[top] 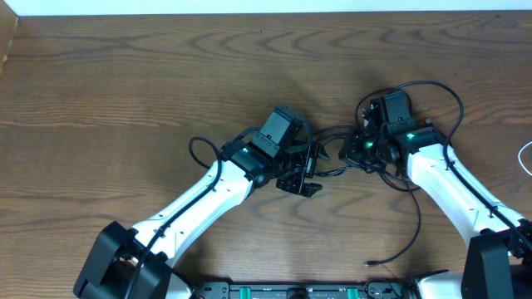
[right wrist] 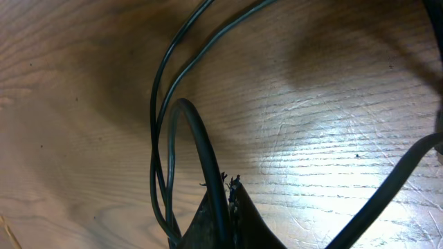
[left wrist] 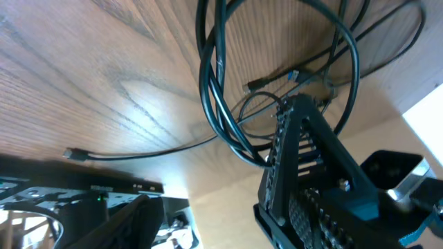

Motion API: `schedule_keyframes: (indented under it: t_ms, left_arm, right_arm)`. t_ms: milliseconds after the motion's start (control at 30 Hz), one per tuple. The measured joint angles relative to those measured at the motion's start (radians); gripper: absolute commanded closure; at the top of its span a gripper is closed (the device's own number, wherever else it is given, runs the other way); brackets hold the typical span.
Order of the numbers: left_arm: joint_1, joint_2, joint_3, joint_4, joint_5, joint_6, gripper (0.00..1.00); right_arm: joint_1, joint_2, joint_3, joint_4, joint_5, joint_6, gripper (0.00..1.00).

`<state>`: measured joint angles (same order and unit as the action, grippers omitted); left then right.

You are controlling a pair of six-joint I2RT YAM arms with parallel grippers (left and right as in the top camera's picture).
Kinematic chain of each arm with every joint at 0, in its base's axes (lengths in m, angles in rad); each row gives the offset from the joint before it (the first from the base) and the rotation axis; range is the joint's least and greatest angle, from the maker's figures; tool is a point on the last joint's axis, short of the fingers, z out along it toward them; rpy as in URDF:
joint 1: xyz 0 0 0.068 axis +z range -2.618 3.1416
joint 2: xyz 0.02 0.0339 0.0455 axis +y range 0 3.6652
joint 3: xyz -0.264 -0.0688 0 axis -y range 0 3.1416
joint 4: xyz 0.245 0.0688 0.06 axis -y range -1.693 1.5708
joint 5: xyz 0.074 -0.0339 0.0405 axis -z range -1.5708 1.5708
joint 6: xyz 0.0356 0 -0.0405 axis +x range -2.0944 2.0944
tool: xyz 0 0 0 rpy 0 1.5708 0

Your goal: Untangle cables

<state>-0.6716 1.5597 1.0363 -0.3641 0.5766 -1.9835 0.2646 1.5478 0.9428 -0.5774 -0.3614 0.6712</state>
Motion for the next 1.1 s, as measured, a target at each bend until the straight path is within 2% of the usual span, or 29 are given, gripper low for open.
schedule_keyframes:
  t_ms: [233, 400, 600, 1100]
  left_arm:
    - [-0.001, 0.024, 0.0, -0.052, -0.033, -0.04, 0.41]
    - [-0.001, 0.062, 0.0, -0.002, -0.035, -0.04, 0.47]
    - [-0.001, 0.111, 0.0, 0.084, -0.035, -0.04, 0.49]
    - [-0.031, 0.112, 0.0, 0.085, -0.052, -0.04, 0.55]
  right_arm:
    - [0.0, 0.0, 0.0, -0.001, 0.0, 0.0, 0.99]
    - [0.0, 0.0, 0.0, -0.001, 0.002, 0.0, 0.98]
    - [0.0, 0.0, 0.0, -0.002, 0.003, 0.0, 0.98]
    - [0.0, 0.0, 0.0, -0.01, 0.003, 0.002, 0.99]
